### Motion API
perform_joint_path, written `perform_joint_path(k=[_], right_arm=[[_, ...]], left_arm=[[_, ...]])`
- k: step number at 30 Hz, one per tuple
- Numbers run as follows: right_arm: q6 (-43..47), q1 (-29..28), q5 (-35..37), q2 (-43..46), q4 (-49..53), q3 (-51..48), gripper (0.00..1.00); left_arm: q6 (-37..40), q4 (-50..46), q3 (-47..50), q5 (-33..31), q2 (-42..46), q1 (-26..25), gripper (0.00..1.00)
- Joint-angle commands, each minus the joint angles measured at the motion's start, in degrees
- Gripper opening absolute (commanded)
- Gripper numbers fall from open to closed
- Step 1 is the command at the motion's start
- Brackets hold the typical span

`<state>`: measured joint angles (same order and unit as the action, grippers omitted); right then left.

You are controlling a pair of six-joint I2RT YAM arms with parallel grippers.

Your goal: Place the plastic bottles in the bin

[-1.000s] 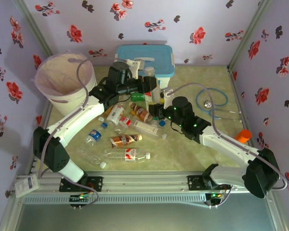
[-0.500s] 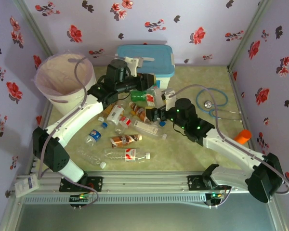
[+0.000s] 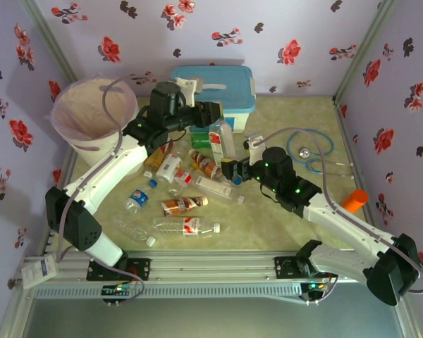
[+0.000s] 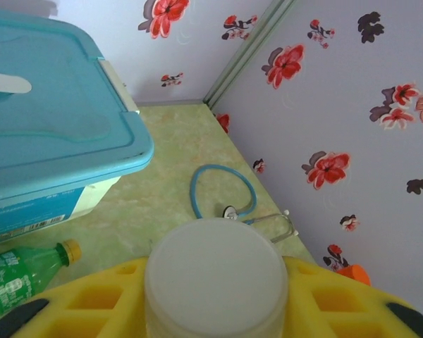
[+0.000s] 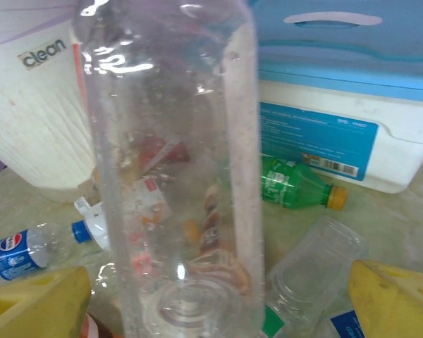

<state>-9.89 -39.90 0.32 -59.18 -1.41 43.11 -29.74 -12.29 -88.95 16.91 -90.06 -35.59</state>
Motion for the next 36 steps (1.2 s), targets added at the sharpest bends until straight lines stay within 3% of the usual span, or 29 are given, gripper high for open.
perform_joint_path(k=[1,7,15,20,23,29,36], right_arm=[[-0.5,1.6,3.6,4.3,-1.4,-1.5,0.95],[-0.4,4.2,4.2,7.9,2.4,-2.5,0.95],[-0.4,4.7,4.2,6.9,2.5,-3.3,0.95],[-0.4,4.7,3.1,5.1,2.0,-2.7,0.95],[0.7,4.7,1.8,4.8,2.2,-2.5,0.97],[7.3,4.6,-3.5,5.0,4.4,-1.9,0.98],[17.4,2.7,-14.5,4.8,13.3,0.6,0.95]], left_arm=[[3.0,-2.4,-3.8,-1.7,2.2,1.7,0.27],[7.3,-8.5,-8.6,-3.3,6.5,8.3,0.26],[11.9,-14.4,-13.3,-8.5,16.5,21.8,0.20],[16.1,-17.1,-13.4,-18.4,21.3,31.0,0.13],[18.9,-20.9,-14.7,-21.9,20.2,35.6,0.10],[21.2,-25.6,-16.0,-21.8,14.7,42.8,0.03],[24.9,-28.1,-15.4,-21.5,7.8,46.0,0.02]])
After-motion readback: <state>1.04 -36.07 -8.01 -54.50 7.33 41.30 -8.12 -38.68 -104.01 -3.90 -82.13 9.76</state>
